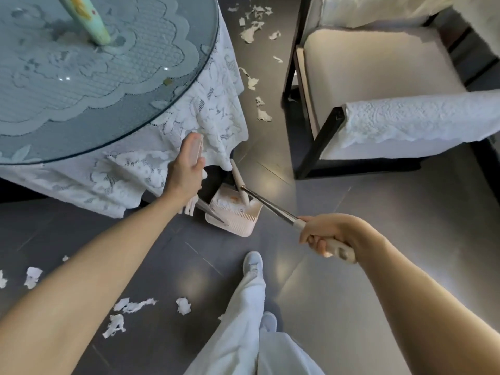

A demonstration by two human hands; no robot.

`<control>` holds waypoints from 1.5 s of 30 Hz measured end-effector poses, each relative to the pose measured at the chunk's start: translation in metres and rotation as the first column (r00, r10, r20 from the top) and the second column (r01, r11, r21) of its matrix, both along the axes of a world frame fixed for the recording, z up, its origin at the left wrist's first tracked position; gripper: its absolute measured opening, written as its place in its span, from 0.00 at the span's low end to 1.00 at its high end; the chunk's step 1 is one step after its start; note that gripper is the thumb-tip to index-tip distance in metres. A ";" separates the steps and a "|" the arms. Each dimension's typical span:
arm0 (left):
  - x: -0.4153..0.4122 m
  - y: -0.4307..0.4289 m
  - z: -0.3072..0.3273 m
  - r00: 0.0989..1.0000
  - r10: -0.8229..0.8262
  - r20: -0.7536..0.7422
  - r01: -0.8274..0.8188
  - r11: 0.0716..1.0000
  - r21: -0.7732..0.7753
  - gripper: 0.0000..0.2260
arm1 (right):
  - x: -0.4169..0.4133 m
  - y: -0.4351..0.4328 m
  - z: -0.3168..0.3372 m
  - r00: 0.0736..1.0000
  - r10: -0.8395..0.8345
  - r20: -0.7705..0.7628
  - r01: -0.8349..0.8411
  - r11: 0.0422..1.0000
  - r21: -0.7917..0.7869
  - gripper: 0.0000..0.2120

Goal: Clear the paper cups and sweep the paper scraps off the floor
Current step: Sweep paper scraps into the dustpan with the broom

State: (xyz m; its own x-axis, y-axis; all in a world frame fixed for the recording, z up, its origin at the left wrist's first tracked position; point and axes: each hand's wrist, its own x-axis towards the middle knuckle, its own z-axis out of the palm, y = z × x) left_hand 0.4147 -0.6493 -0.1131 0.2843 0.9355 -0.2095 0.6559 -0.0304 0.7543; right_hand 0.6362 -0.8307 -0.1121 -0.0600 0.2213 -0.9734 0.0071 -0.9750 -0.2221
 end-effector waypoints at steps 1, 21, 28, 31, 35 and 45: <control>-0.005 -0.007 0.000 1.000 0.005 -0.003 -0.005 1.000 0.000 0.21 | -0.005 -0.014 0.006 0.999 -0.024 -0.021 0.024 1.000 -0.005 0.21; -0.156 -0.174 0.039 0.991 -0.105 0.086 0.094 0.988 0.125 0.18 | -0.135 -0.207 0.083 0.930 -0.367 -0.016 0.365 0.919 0.150 0.19; -0.269 -0.236 0.035 0.957 -0.287 0.052 0.275 0.947 0.168 0.20 | -0.270 -0.279 0.066 0.877 -0.478 -0.038 0.478 0.864 0.161 0.18; -0.323 -0.264 0.036 0.947 -0.321 0.029 0.312 0.935 0.166 0.19 | -0.321 -0.314 0.071 0.850 -0.522 -0.067 0.526 0.837 0.151 0.17; -0.377 -0.299 0.036 0.958 -0.283 0.039 0.276 0.952 0.133 0.19 | -0.371 -0.359 0.079 0.815 -0.577 -0.055 0.578 0.801 0.157 0.18; -0.447 -0.348 0.047 0.986 -0.123 0.116 0.102 0.980 0.172 0.19 | -0.438 -0.417 0.074 0.833 -0.529 0.161 0.470 0.831 0.298 0.26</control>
State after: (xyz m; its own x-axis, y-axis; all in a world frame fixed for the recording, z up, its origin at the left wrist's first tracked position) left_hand -0.0321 -0.9974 -0.0666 0.4038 0.9148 -0.0112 0.5413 -0.2290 0.8090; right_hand 0.1977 -1.2473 -0.0381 0.3374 0.3836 -0.8597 -0.3878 -0.7755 -0.4982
